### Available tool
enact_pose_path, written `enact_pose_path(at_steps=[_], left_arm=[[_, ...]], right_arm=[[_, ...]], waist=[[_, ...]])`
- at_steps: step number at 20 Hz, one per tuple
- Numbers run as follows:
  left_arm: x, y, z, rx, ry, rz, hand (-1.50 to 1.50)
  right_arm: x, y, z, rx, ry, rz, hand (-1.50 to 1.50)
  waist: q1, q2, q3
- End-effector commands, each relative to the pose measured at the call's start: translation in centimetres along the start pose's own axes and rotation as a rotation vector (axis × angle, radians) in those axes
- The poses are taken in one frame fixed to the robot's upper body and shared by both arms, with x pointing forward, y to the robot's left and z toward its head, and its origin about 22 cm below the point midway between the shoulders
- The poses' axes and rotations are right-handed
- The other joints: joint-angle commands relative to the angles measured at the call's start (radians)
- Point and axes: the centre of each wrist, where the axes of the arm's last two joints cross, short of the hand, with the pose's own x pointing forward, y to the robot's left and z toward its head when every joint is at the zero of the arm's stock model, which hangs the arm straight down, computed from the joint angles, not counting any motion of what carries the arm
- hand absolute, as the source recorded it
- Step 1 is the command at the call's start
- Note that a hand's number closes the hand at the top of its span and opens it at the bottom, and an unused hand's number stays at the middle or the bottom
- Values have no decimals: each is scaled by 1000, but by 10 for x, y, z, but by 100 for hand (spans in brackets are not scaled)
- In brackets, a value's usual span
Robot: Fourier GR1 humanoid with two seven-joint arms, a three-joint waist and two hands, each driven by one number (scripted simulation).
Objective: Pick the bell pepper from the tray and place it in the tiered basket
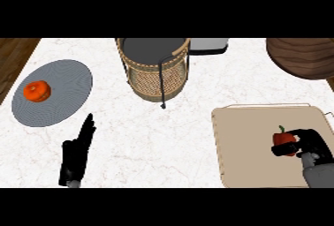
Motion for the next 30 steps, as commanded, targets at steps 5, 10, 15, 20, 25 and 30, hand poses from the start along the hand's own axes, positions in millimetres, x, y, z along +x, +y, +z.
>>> enact_pose_path(at_steps=[5,10,15,20,25,30], left_arm=[[-2,5,17,-3,5,10,0],[0,3,6,-34,-6,-29,0],[-4,-1,3,-4,0,-4,0],[-11,1,16,15,7,-15,0],[-13,2,12,12,35,0,0],[-3,16,-1,27,16,5,0]], right_arm=[[0,25,6,-88,11,128,150],[41,100,91,-86,-379,323,150],[60,150,187,-140,-615,337,150],[63,129,232,-150,-655,101,150],[67,76,273,-223,-776,-181,150],[54,34,316,-446,-879,-243,150]], waist=[[5,3,10],[37,3,8],[19,1,8],[-1,-4,9],[-16,-14,8],[-21,-12,7]])
